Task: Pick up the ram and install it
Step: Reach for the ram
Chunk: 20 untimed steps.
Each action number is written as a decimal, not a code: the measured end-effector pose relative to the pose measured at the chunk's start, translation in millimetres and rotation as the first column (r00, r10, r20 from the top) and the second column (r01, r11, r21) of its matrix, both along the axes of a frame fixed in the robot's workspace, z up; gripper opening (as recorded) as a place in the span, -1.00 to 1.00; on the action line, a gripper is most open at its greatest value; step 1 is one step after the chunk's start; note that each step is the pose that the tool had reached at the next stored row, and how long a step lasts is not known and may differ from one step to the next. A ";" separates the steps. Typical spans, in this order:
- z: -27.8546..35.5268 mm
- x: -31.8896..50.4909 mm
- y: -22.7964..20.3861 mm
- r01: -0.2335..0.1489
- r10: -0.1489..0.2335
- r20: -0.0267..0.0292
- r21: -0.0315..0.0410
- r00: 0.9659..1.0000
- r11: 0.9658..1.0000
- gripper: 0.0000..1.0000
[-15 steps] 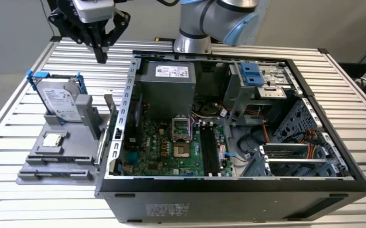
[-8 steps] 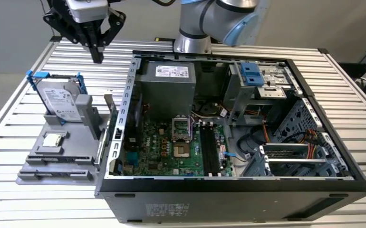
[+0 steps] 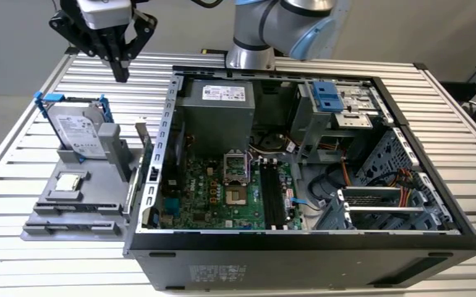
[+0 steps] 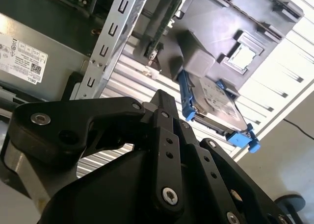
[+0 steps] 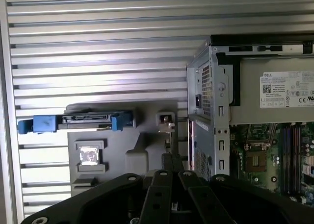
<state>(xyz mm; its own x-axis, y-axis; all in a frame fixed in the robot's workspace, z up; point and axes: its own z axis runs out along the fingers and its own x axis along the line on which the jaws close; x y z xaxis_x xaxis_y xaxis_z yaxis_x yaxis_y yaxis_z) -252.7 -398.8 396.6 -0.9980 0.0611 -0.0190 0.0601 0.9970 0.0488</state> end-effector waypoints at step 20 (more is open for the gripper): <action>0.0 -17.3 0.0 0.000 0.000 0.000 0.000 1.000 1.000 -1.00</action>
